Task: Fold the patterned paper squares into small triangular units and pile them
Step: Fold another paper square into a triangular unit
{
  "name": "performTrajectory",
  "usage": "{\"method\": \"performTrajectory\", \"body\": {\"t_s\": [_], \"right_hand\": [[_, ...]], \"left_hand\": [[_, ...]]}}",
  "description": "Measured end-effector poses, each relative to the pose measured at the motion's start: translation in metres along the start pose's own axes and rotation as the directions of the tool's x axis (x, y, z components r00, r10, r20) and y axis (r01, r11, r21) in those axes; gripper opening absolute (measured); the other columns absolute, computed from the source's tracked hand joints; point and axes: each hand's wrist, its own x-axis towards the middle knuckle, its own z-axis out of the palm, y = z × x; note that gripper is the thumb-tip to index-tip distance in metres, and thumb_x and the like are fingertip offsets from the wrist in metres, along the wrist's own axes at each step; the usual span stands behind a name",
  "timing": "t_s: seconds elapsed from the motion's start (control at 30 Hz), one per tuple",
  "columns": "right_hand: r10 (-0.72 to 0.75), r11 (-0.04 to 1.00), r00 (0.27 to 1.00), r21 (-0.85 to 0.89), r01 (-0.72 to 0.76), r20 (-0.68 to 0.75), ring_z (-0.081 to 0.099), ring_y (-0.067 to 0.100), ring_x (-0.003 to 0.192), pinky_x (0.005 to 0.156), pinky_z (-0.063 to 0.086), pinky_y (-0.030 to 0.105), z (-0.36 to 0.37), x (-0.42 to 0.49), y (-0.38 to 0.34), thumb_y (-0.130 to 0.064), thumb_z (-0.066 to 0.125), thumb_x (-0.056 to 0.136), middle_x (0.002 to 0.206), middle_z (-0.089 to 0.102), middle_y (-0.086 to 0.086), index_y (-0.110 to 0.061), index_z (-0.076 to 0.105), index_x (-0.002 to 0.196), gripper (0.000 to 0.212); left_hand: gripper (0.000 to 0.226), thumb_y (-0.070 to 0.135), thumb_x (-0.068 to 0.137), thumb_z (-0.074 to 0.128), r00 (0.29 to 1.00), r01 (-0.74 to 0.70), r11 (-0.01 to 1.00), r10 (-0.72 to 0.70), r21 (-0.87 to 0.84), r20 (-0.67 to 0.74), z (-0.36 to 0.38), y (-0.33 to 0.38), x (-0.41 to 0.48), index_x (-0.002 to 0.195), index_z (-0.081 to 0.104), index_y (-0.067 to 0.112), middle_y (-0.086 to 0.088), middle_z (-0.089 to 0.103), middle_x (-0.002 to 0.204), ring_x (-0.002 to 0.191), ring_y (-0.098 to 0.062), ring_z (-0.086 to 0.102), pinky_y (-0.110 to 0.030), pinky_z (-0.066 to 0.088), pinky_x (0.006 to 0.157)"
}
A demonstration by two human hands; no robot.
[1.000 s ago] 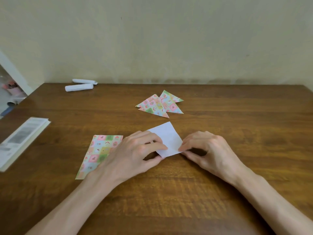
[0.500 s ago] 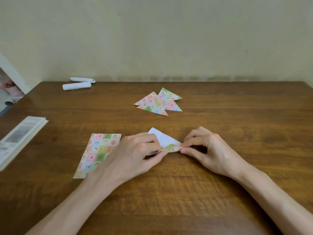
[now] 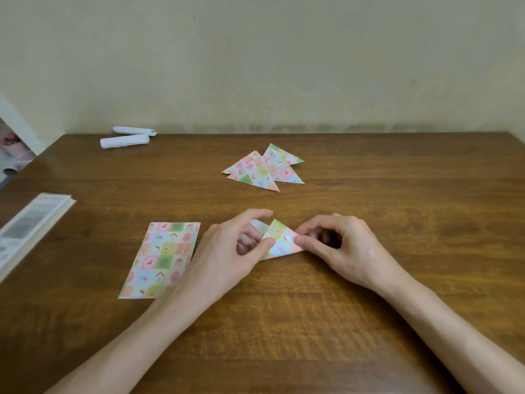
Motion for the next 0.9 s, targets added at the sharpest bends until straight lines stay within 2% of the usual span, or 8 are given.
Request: {"method": "performTrajectory", "body": {"t_s": [0.07, 0.2, 0.33, 0.53, 0.73, 0.9], "right_hand": [[-0.010, 1.000, 1.000, -0.022, 0.009, -0.007, 0.057, 0.010, 0.086, 0.074, 0.044, 0.020, 0.003, 0.000, -0.002, -0.047, 0.071, 0.093, 0.080, 0.067, -0.017, -0.043, 0.073, 0.101, 0.009], [-0.040, 0.997, 0.999, -0.071, 0.039, -0.012, 0.057, 0.011, 0.086, 0.076, 0.046, 0.023, 0.004, -0.002, -0.003, -0.047, 0.068, 0.095, 0.080, 0.064, -0.015, -0.044, 0.072, 0.106, 0.012], [-0.053, 0.994, 0.998, -0.092, 0.050, -0.032, 0.055, 0.011, 0.085, 0.076, 0.045, 0.026, 0.007, -0.002, -0.003, -0.044, 0.066, 0.096, 0.079, 0.063, -0.015, -0.044, 0.073, 0.108, 0.013], [-0.048, 0.992, 0.997, -0.122, 0.039, -0.068, 0.056, 0.008, 0.085, 0.077, 0.046, 0.028, 0.011, -0.002, -0.002, -0.048, 0.062, 0.096, 0.086, 0.059, -0.013, -0.045, 0.077, 0.109, 0.020], [-0.058, 0.992, 0.997, -0.119, 0.051, -0.058, 0.058, 0.007, 0.088, 0.075, 0.046, 0.025, 0.010, -0.004, -0.002, -0.056, 0.063, 0.094, 0.091, 0.058, -0.015, -0.043, 0.077, 0.112, 0.026], [-0.088, 0.979, 0.994, -0.192, 0.074, -0.065, 0.056, 0.001, 0.085, 0.070, 0.041, 0.018, 0.012, -0.004, 0.000, -0.058, 0.063, 0.094, 0.092, 0.054, -0.017, -0.042, 0.077, 0.115, 0.030]], "left_hand": [[0.043, 0.037, 0.090, 0.077, 0.999, -0.045, 0.996, 0.047, 0.076, -0.017, -0.001, -0.001, -0.001, 0.128, 0.058, 0.042, 0.020, 0.066, 0.091, 0.082, -0.001, 0.066, -0.013, 0.050, 0.068], [0.015, 0.042, 0.094, 0.066, 0.974, -0.218, 0.946, 0.226, 0.240, -0.005, -0.003, 0.000, -0.006, 0.107, 0.067, 0.035, 0.021, 0.054, 0.113, 0.092, -0.003, 0.063, -0.024, 0.054, 0.071], [0.032, 0.045, 0.101, 0.055, 0.934, -0.357, 0.861, 0.337, 0.362, 0.118, -0.008, -0.003, -0.009, 0.124, 0.071, 0.031, 0.019, 0.053, 0.132, 0.103, -0.005, 0.063, -0.031, 0.059, 0.078], [0.030, 0.037, 0.102, 0.058, 0.882, -0.472, 0.749, 0.410, 0.465, 0.233, -0.012, -0.008, -0.011, 0.126, 0.072, 0.027, 0.014, 0.065, 0.124, 0.114, -0.005, 0.061, -0.030, 0.061, 0.074], [0.032, 0.037, 0.105, 0.054, 0.878, -0.478, 0.736, 0.400, 0.479, 0.263, -0.013, -0.010, -0.010, 0.129, 0.071, 0.026, 0.013, 0.063, 0.126, 0.117, -0.006, 0.058, -0.029, 0.059, 0.073], [0.035, 0.038, 0.106, 0.047, 0.879, -0.477, 0.734, 0.385, 0.483, 0.282, -0.012, -0.010, -0.009, 0.132, 0.069, 0.027, 0.015, 0.058, 0.129, 0.120, -0.004, 0.054, -0.025, 0.057, 0.075]]}}
